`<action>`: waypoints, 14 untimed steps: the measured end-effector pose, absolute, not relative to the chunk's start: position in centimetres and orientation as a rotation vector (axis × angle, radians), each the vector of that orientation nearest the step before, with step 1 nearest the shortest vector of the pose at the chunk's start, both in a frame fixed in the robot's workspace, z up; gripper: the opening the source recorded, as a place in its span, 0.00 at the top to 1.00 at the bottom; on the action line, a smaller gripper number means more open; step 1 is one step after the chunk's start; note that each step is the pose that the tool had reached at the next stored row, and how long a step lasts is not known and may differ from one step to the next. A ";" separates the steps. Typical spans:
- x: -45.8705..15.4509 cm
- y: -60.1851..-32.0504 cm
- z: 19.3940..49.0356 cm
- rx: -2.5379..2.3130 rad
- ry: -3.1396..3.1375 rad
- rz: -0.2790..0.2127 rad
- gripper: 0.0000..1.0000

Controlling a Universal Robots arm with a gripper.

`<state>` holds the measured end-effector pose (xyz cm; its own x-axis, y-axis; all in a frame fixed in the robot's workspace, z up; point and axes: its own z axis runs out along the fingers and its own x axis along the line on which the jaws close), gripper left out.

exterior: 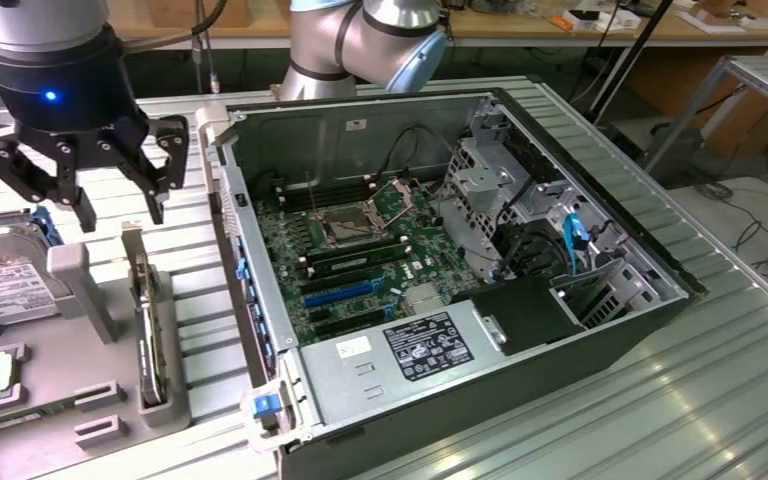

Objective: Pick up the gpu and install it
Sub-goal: 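Pick up the gpu and move the gpu toward the slot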

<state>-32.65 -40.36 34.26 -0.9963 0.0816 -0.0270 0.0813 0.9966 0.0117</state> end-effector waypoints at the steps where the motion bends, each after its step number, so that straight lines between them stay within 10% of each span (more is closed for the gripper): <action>1: -32.7 -40.4 34.1 0.127 3.111 0.014 0.40; 14: -32.7 -42.1 32.9 0.129 3.109 -0.050 0.40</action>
<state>-32.69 -42.12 32.90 -0.9961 0.0826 -0.0306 0.0835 0.9960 -0.0311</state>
